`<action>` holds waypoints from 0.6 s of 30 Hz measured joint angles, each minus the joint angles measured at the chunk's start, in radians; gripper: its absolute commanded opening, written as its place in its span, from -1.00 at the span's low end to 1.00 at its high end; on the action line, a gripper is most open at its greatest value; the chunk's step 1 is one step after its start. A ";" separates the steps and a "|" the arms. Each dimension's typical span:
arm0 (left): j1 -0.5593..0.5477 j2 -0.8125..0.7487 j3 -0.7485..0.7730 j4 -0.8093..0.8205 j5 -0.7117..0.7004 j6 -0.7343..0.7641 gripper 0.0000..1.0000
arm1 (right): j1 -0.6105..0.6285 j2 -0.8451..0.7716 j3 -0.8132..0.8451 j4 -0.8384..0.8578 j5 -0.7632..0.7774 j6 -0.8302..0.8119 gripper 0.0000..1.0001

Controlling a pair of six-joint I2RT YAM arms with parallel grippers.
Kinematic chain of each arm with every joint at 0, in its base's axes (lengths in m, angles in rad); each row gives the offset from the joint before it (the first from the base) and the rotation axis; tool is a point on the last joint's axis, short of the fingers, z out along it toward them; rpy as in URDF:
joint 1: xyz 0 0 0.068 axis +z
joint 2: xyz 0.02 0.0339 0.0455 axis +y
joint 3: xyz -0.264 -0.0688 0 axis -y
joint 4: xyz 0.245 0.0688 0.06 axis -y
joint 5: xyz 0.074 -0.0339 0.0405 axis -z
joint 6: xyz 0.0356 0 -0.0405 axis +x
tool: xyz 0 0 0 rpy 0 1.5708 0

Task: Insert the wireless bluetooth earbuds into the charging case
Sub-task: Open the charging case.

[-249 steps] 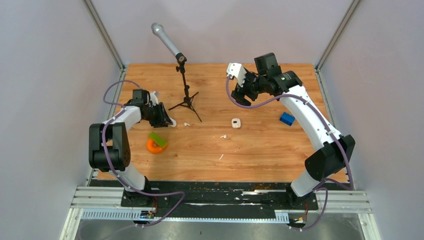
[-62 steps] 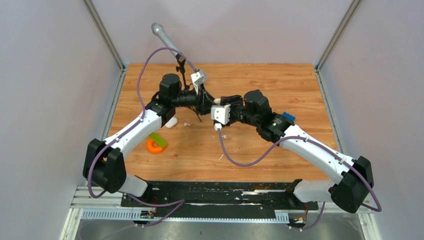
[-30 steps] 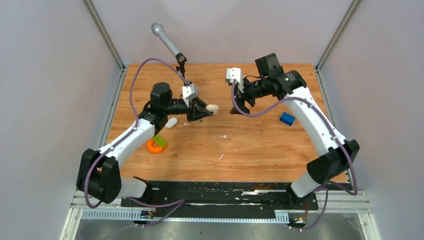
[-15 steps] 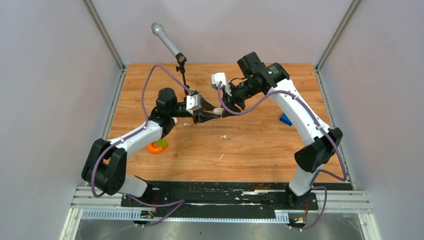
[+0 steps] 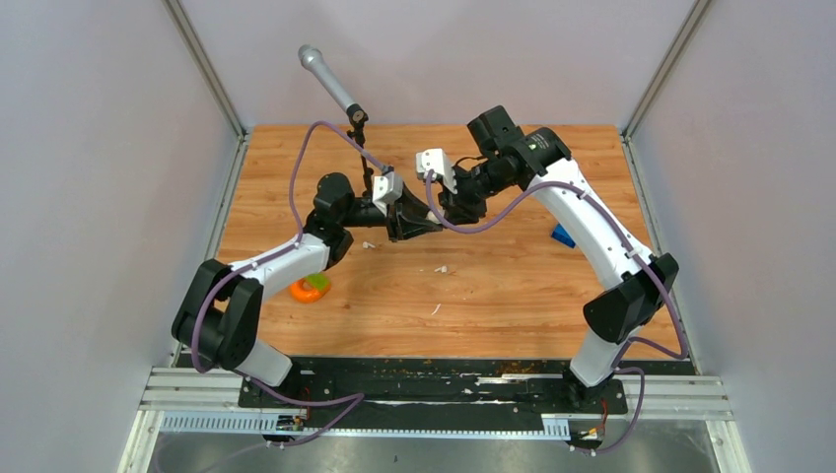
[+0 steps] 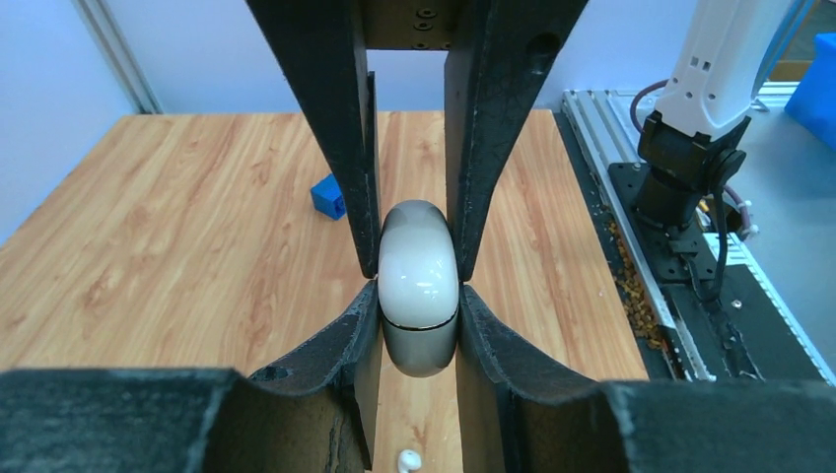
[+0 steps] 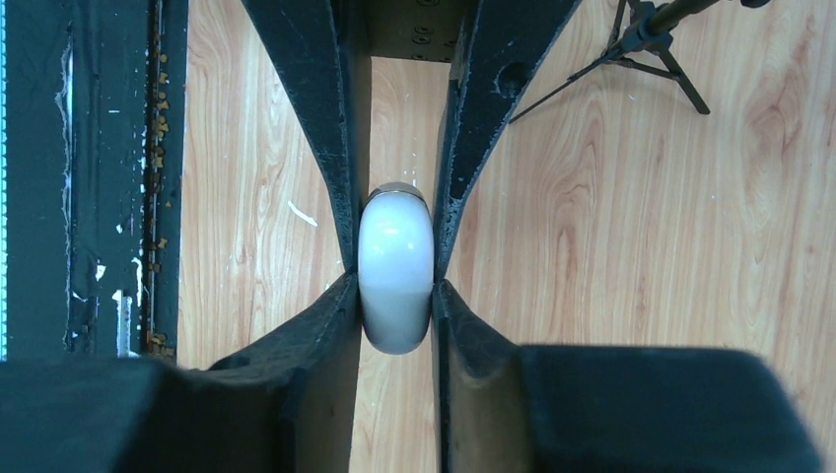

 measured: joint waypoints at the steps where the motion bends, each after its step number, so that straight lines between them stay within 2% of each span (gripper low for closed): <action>1: -0.001 0.002 0.000 0.006 0.000 -0.012 -0.16 | 0.000 -0.002 -0.002 0.000 0.003 -0.001 -0.76; 10: -0.001 0.006 0.002 0.017 -0.049 -0.058 -0.04 | 0.000 -0.003 0.006 -0.019 0.040 -0.002 -0.86; 18: -0.002 0.006 0.002 0.014 -0.062 -0.065 -0.05 | 0.000 -0.002 0.052 -0.048 0.069 0.013 -0.88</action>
